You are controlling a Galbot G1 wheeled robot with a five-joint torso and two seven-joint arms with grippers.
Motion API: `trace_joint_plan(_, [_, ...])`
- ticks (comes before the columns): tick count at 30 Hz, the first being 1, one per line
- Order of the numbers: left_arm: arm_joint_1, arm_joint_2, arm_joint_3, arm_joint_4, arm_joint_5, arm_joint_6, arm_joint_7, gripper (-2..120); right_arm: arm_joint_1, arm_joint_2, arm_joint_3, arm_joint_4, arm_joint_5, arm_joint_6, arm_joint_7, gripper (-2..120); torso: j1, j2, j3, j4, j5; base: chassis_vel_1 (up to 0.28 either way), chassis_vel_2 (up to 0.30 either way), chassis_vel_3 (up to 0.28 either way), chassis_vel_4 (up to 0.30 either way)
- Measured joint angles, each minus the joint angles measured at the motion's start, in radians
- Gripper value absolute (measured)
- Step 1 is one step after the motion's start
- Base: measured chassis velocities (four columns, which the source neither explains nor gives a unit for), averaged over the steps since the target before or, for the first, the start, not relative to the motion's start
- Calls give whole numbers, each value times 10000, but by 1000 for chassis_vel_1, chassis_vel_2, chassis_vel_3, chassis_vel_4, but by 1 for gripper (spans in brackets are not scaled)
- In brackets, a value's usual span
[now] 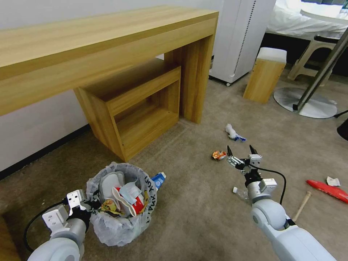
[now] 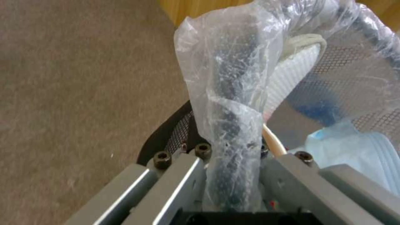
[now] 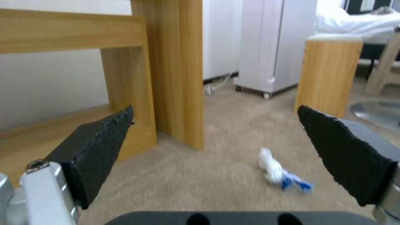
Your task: Pick up the trash bin and place the garbage on the floor into it.
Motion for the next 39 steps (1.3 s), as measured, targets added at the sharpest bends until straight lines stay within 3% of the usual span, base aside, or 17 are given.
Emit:
trace_joint_plan(14, [-11,-244,110,-10,211,-62,13,1,169,-29,-163,-113,9,506,-29,100,-1,1,-2,0,-1,-22,21,16,-18])
trace_joint_plan(16, [-23,-225,114,-6,210,-55,14,1,92,-75,-97,2,67,372,3,100,-1,1,-1,-1,-1,0,0,0,0])
trace_joint_plan(19, [-50,-209,147,46,215,-54,15,1,-65,-247,71,489,817,-727,487,100,-1,0,-2,-2,-3,0,0,0,0])
trace_joint_plan(23, [-70,-255,206,82,258,-73,43,1,95,-278,64,627,1514,-1444,973,100,-2,0,-1,-1,-1,0,0,0,0])
trace_joint_plan(39, [-320,-133,-351,720,421,-210,87,1,9,-268,3,770,1224,-1244,797,100,-1,0,-1,-2,-4,0,0,0,0])
